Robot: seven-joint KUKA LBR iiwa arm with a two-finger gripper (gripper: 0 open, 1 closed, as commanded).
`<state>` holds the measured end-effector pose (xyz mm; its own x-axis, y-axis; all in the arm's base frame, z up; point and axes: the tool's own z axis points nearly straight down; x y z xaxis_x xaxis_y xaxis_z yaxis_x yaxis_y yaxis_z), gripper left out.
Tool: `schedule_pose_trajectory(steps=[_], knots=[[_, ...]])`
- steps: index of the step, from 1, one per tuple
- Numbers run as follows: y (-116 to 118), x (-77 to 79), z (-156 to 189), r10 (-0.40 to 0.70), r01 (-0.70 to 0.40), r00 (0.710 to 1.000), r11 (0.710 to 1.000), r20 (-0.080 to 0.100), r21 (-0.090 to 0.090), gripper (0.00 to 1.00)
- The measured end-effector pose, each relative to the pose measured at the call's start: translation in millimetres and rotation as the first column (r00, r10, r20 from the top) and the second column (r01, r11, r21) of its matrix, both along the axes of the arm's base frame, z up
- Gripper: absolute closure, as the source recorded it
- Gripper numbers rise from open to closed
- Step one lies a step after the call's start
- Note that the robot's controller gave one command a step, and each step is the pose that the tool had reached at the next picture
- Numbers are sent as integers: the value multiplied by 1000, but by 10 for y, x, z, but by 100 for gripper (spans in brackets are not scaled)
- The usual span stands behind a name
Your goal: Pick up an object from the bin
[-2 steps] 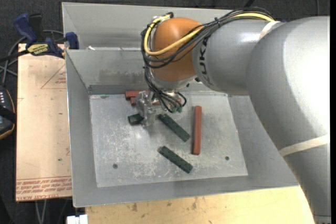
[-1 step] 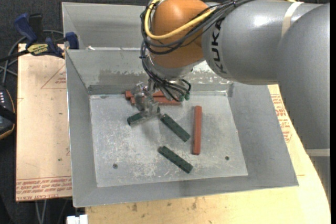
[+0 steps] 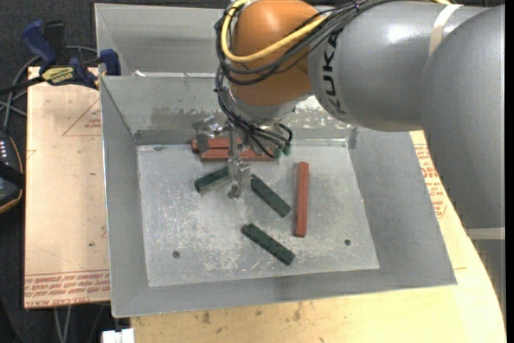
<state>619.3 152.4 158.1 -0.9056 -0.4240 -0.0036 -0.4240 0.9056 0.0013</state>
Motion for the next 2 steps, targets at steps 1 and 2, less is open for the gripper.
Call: schedule_pose_trajectory(steps=[1, 2], knots=[[-218, -31, -910, -184, 184, 983, 983, -6, -2, 0], [-216, -10, -867, -186, 186, 983, 983, 0, 0, 100]])
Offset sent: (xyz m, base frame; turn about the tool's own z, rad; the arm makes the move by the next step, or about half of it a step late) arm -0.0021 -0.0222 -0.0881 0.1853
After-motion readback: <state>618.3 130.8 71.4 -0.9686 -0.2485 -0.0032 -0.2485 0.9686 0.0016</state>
